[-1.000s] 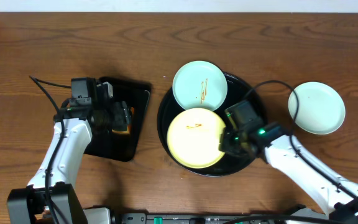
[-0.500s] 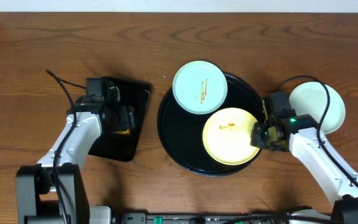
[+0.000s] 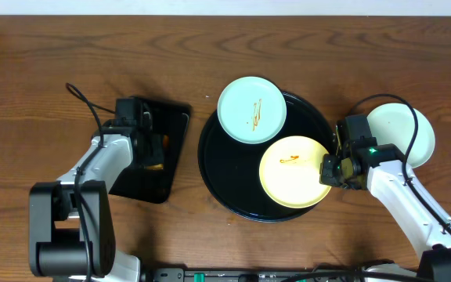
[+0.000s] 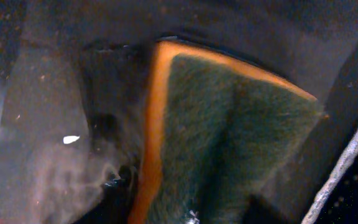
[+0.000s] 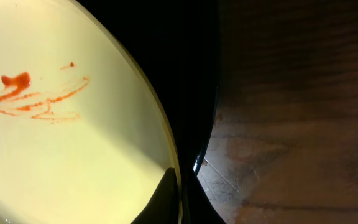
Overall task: Clean dirty plates on tray and stack at the side
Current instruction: 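Grasp the sponge in the basin with the left gripper and lift it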
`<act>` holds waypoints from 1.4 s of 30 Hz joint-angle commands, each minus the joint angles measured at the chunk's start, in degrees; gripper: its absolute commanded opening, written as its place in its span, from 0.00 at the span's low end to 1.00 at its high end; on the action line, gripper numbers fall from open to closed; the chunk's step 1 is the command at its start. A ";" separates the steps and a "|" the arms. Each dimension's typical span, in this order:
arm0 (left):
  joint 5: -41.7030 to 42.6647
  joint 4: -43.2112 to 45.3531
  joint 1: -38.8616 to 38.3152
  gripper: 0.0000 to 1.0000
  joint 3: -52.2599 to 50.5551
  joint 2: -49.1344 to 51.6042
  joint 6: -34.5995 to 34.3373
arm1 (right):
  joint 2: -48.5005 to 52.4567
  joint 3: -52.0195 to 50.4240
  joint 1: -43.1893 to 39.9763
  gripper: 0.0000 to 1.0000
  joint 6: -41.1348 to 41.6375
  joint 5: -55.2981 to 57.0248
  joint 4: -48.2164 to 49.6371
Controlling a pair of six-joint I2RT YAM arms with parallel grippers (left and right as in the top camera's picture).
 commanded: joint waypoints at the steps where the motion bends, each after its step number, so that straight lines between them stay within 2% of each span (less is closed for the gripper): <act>1: 2.36 -0.46 -1.88 0.29 -0.76 2.49 0.50 | -0.37 -0.07 -0.57 0.01 -1.14 1.42 -0.09; 10: 2.71 1.88 -8.66 0.28 -0.76 2.51 0.44 | -0.37 -0.07 -0.57 0.01 -1.14 1.64 -0.09; 16: 3.23 3.02 -9.75 0.28 -0.76 2.49 -5.05 | -0.37 -0.07 -0.57 0.01 -1.14 1.64 -0.09; 25: 13.75 7.74 -9.84 0.32 -0.76 2.49 -11.28 | -0.37 -0.07 -0.57 0.01 -1.14 1.64 -0.09; 31: 14.53 9.35 -9.84 0.33 -0.76 2.49 -14.10 | -0.37 -0.07 -0.57 0.01 -1.14 1.62 -0.13; 33: 12.81 9.31 -9.84 0.60 -0.76 2.47 -14.03 | -0.37 -0.07 -0.57 0.01 -1.14 1.64 -0.11; 34: 11.43 9.18 -9.81 0.64 -0.74 2.40 -14.01 | -0.37 -0.07 -0.57 0.01 -1.14 1.64 -0.11; 42: 2.08 8.74 -9.84 0.66 -0.63 -1.42 -12.72 | -0.37 -0.07 -0.57 0.01 -1.11 1.62 -0.17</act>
